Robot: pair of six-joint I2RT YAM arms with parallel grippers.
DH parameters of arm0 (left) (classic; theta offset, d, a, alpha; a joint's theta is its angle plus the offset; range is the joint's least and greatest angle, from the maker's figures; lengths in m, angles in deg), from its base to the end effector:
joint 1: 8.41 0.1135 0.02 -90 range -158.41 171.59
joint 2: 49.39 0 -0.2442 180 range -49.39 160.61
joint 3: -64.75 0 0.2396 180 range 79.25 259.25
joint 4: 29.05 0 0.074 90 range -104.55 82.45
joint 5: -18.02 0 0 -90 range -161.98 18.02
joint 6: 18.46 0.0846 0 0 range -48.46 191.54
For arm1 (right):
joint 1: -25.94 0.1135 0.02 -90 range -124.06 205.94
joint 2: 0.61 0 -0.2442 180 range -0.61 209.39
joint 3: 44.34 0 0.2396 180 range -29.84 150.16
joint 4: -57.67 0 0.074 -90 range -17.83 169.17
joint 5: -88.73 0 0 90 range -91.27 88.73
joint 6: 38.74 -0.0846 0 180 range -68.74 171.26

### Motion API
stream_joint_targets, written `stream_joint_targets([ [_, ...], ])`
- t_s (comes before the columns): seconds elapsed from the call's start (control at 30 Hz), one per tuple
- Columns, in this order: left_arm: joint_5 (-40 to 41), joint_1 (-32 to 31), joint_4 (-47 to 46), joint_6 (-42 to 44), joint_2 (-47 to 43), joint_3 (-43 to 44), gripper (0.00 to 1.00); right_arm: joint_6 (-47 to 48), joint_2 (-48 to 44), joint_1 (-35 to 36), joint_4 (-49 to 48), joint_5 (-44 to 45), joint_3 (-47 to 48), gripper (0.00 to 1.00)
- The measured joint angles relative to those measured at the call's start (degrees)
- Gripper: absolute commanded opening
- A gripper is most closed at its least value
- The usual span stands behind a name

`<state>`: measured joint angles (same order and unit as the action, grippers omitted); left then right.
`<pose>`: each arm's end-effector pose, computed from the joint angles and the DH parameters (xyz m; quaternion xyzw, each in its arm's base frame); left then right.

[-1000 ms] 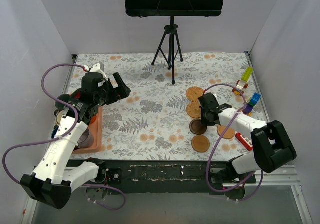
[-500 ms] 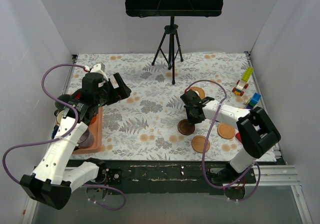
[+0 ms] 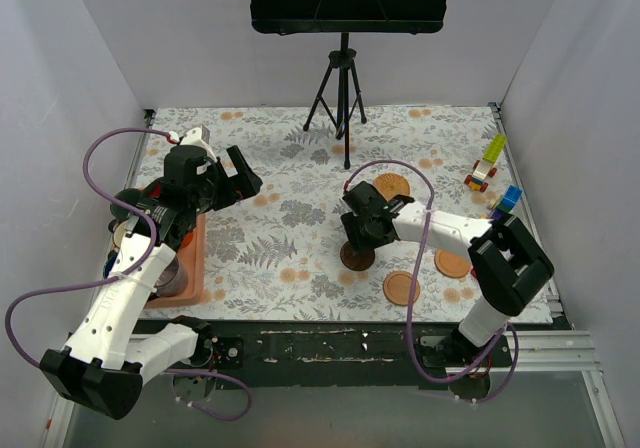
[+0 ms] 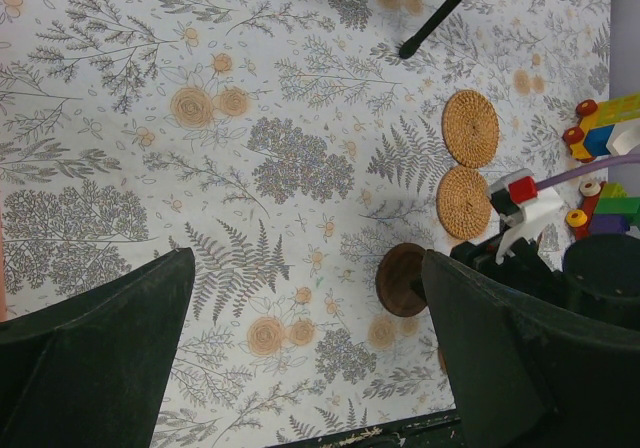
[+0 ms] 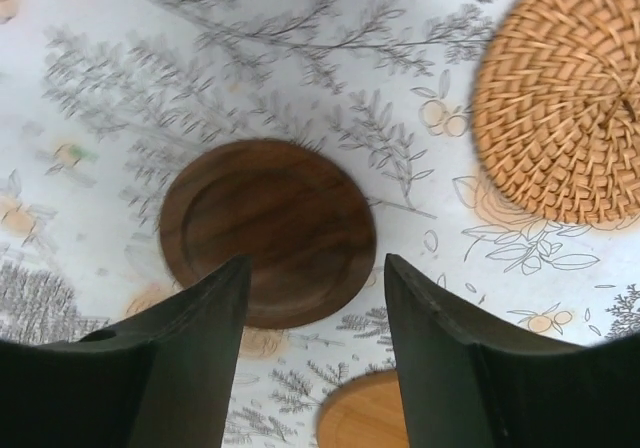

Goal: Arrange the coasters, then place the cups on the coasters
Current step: Move the coaster to the center of the board.

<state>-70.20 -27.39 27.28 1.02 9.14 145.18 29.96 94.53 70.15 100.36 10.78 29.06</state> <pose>0.2331 -0.0774 0.3215 -0.3911 0.7935 -0.3184 0.3407 0.2504 0.2189 0.1266 -0.1698 0.9551 0.0330 0.2405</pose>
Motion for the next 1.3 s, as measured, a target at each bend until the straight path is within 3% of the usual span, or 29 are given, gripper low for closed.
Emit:
stream_joint_targets([
  [0.27, -0.1, 0.0, 0.0, 0.0, 0.0, 0.0, 0.98, 6.5, -8.8, 6.9, -4.6, -2.0, -3.8, 0.69],
  [0.47, -0.1, 0.0, 0.0, 0.0, 0.0, 0.0, 0.98, 9.1, -5.6, 10.7, -6.1, -1.8, -4.3, 0.64],
  [0.67, -0.1, 0.0, 0.0, 0.0, 0.0, 0.0, 0.98, 8.9, -1.3, 11.6, -6.0, 0.5, -4.2, 0.5],
  [0.8, -0.1, 0.0, 0.0, 0.0, 0.0, 0.0, 0.98, 8.9, -0.5, 11.7, -5.8, 2.1, -3.1, 0.46],
  [1.3, 0.0, 0.0, 0.2, 0.0, 0.1, 0.0, 0.98, 10.0, 0.9, 12.3, -5.7, 4.2, -2.1, 0.49],
])
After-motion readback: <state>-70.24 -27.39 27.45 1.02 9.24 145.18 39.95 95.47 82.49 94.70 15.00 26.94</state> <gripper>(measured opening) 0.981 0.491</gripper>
